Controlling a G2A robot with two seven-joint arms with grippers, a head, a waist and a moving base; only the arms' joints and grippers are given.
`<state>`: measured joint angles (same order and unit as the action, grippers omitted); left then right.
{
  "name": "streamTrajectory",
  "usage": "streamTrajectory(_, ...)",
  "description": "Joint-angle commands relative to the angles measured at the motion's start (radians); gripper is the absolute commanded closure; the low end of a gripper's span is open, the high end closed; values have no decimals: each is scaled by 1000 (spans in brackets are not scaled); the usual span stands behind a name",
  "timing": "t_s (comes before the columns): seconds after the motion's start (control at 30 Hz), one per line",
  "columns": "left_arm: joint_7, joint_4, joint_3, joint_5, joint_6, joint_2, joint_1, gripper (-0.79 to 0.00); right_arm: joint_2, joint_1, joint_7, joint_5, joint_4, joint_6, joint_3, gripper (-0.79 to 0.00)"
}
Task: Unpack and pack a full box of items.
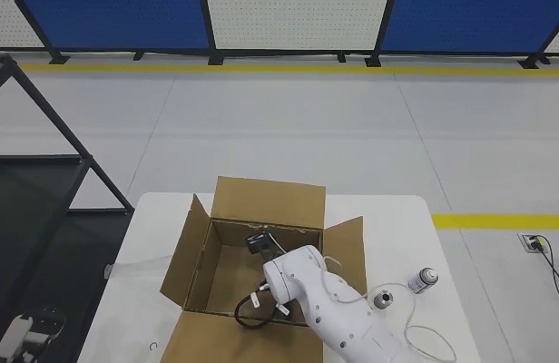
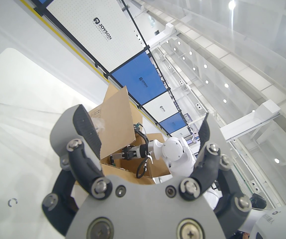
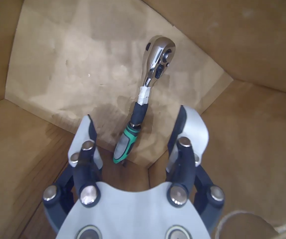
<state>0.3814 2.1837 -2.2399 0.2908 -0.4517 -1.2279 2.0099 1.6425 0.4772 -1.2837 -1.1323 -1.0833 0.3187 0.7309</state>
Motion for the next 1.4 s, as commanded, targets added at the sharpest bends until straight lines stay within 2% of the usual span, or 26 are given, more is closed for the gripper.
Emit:
streamTrajectory(0.0,0,0,0,0,0,0,0,-785,7,-5,18,15,39,-6,1,-385)
streamTrajectory(0.33,0,0,0,0,0,0,0,-785,35,-22,83,16,146,-5,-11,-345)
streamTrajectory(0.73,0,0,0,0,0,0,0,-785,63,-37,101,10,236,-6,-16,-302)
streamTrajectory(0.8,0,0,0,0,0,0,0,-785,67,-38,103,10,245,-7,-15,-228)
streamTrajectory(0.9,0,0,0,0,0,0,0,-785,73,-41,105,8,255,-9,-14,0)
streamTrajectory(0.97,0,0,0,0,0,0,0,-785,75,-43,107,7,257,-13,-12,0)
streamTrajectory(1.2,0,0,0,0,0,0,0,-785,68,-23,100,-2,163,-36,21,0)
streamTrajectory(1.37,0,0,0,0,0,0,0,-785,39,46,58,-46,-39,-69,70,0)
